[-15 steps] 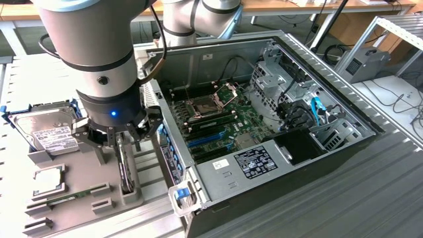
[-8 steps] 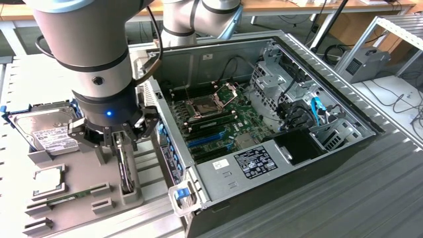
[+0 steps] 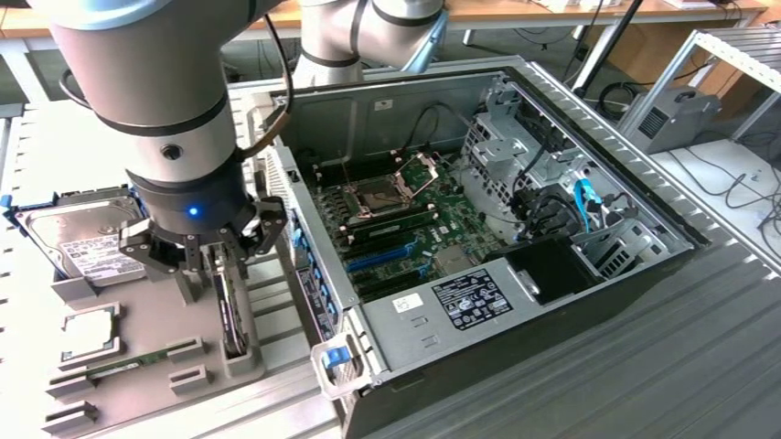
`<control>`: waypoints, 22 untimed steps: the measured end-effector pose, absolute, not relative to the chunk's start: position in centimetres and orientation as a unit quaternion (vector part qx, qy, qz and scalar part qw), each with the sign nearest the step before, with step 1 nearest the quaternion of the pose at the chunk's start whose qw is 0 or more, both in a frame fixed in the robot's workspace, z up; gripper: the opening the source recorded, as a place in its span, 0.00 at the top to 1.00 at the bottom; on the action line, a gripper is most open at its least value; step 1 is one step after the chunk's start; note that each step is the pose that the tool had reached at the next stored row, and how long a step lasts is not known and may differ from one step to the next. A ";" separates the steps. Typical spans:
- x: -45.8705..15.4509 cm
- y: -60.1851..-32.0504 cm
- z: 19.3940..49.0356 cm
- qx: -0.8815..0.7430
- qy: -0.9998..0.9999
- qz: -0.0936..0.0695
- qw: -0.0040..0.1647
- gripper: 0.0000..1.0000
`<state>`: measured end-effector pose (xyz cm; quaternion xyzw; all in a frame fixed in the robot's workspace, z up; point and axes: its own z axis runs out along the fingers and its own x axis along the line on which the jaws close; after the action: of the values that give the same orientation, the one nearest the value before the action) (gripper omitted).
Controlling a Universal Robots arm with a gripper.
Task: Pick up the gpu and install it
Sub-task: 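Pick up the gpu and move the gpu toward the slot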
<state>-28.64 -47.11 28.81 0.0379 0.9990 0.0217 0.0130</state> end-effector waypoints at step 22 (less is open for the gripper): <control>-29.0 -46.3 26.7 0.038 0.999 0.022 0.013 0.58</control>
<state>-28.99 -46.31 26.65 0.0379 0.9990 0.0217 0.0131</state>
